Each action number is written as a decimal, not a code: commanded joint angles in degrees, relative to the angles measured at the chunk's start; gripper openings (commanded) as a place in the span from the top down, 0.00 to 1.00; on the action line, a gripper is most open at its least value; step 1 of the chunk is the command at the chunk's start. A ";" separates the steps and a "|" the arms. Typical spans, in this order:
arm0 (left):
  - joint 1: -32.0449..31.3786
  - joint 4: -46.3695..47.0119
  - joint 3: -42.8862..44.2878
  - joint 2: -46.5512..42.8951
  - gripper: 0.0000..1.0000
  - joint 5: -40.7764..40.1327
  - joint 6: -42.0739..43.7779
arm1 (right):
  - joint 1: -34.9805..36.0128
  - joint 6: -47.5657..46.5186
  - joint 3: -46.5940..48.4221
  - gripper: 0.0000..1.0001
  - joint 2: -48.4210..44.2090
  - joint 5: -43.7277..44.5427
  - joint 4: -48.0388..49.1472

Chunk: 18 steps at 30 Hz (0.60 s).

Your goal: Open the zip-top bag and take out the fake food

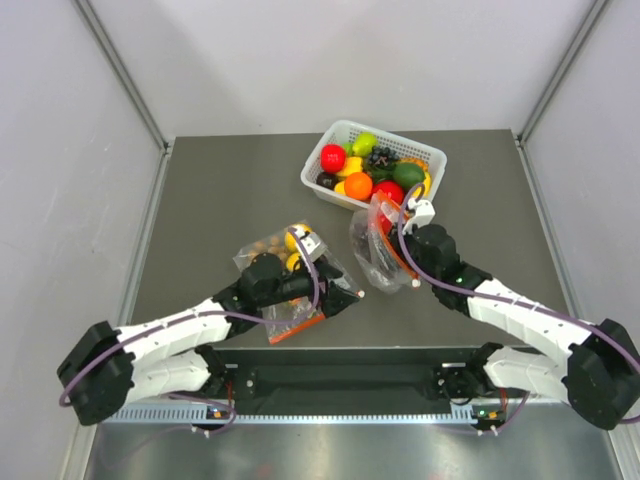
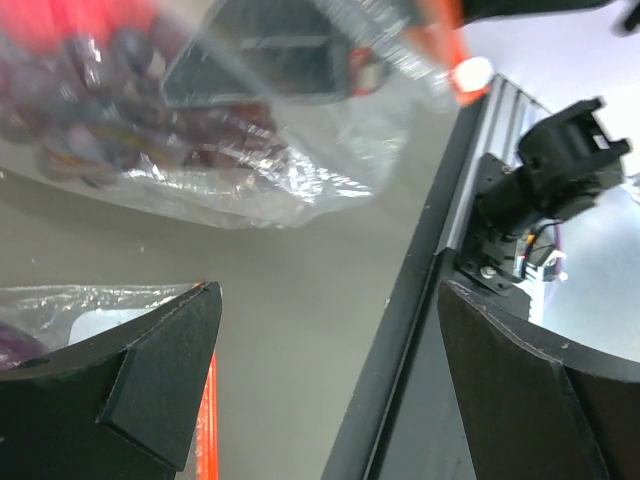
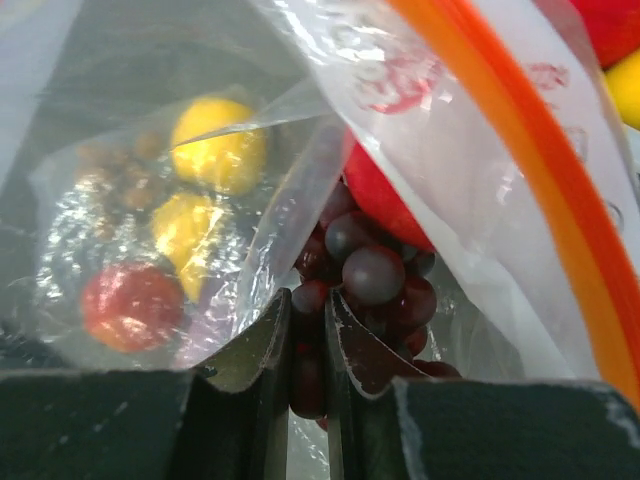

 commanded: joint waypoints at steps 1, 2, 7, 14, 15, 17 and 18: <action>-0.01 10.09 0.20 4.01 0.07 -1.50 -2.00 | -0.42 3.17 4.60 1.00 -0.93 -4.49 7.08; -0.01 11.07 0.28 5.67 0.07 -2.99 -2.71 | -0.42 3.43 4.60 1.00 -1.28 -6.32 7.08; 0.08 14.68 1.60 10.60 0.07 -5.28 -4.12 | -0.51 6.15 3.02 1.00 -4.53 -9.58 8.57; 0.08 20.92 -0.15 13.42 0.05 -10.29 -7.81 | -0.42 7.74 0.39 1.00 -7.08 -13.89 9.45; 0.08 22.06 -0.24 13.77 0.05 -10.64 -7.90 | -0.42 7.92 0.21 1.00 -7.26 -14.33 9.63; 0.16 23.99 -0.59 14.91 0.05 -10.74 -9.03 | -0.42 8.35 -0.23 1.00 -7.17 -15.47 9.72; 0.08 26.00 -0.68 15.44 0.05 -10.56 -9.30 | -0.42 8.44 -0.40 1.00 -7.17 -15.91 9.89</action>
